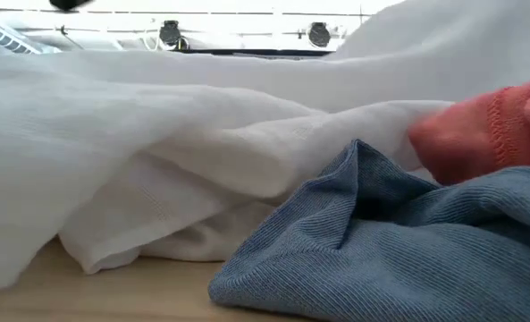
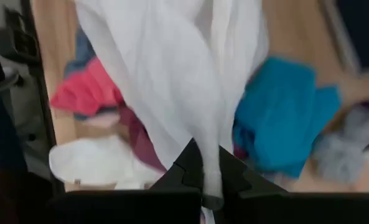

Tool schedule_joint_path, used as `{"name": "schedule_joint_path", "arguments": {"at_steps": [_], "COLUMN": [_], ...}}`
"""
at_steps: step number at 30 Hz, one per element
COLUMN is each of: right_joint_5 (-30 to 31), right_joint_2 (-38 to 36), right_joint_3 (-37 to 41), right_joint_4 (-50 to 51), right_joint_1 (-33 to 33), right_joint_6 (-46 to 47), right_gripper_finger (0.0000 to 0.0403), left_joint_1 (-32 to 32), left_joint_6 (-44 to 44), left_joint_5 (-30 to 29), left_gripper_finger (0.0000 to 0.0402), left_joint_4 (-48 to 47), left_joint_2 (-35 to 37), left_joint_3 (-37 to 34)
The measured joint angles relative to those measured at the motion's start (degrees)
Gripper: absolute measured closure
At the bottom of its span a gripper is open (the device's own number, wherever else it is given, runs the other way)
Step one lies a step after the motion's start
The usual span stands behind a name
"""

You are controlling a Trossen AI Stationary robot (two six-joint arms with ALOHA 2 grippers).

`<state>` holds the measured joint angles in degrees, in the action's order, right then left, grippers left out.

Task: Sort clothes
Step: Put the white polo shirt into the blue laundry organizer

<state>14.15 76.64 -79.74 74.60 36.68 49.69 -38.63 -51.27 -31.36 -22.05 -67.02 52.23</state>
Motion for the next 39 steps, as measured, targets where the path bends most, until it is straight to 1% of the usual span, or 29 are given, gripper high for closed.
{"name": "schedule_joint_path", "arguments": {"at_steps": [1, 2, 4, 5, 8, 10, 13, 17, 20, 25, 31, 36, 39], "right_joint_5": [-1.1, -2.2, -4.0, -4.5, -5.6, -5.8, -7.0, -7.1, -7.0, -6.6, -4.8, -3.8, -3.6], "right_joint_2": [0.0, 0.0, 0.0, 0.0, 0.0, 0.0, 0.0, 0.0, 0.0, 0.0, 0.0, 0.0, 0.0], "right_joint_3": [1.3, 2.5, 4.7, 5.7, 8.2, 9.3, 10.5, 10.9, 10.9, 10.9, 10.9, 10.9, 10.9], "right_joint_4": [-0.2, -0.7, -1.3, -1.6, -3.3, -4.0, -5.1, -5.5, -5.7, -5.8, -6.4, -6.5, -6.5], "right_joint_1": [0.4, 0.8, 1.7, 2.2, 3.4, 4.1, 4.7, 6.1, 7.6, 10.3, 11.7, 12.3, 12.8], "right_joint_6": [1.4, 2.8, 5.3, 6.5, 8.9, 10.1, 11.5, 13.4, 14.9, 17.7, 19.0, 19.3, 19.6], "right_gripper_finger": [0.0403, 0.0403, 0.0403, 0.0403, 0.0403, 0.0403, 0.0403, 0.0403, 0.0403, 0.0403, 0.0403, 0.0403, 0.0403], "left_joint_1": [0.9, 1.9, 3.9, 4.7, 7.0, 8.7, 10.9, 13.2, 14.6, 16.9, 20.7, 22.8, 23.8], "left_joint_6": [-3.0, -5.5, -8.0, -7.7, -3.2, -0.9, 2.4, 5.0, 6.8, 11.2, 14.3, 16.7, 17.1], "left_joint_5": [-1.1, -1.1, 1.4, 2.9, 7.8, 11.2, 14.6, 16.2, 15.9, 15.0, 21.5, 23.1, 25.7], "left_gripper_finger": [0.0198, 0.0198, 0.0198, 0.0198, 0.0198, 0.0198, 0.0198, 0.0198, 0.0198, 0.0198, 0.0198, 0.0198, 0.0198], "left_joint_4": [-4.7, -8.9, -14.6, -15.1, -12.3, -12.2, -11.7, -11.8, -13.5, -13.5, -14.9, -14.9, -14.3], "left_joint_2": [0.3, 0.3, -0.3, -0.4, -0.5, -0.5, -0.4, 0.6, 2.5, 5.6, 3.8, 3.6, 3.6], "left_joint_3": [0.0, -0.1, -0.5, -1.2, -3.5, -4.8, -6.3, -7.7, -7.8, -7.8, -7.8, -7.8, -8.2]}}
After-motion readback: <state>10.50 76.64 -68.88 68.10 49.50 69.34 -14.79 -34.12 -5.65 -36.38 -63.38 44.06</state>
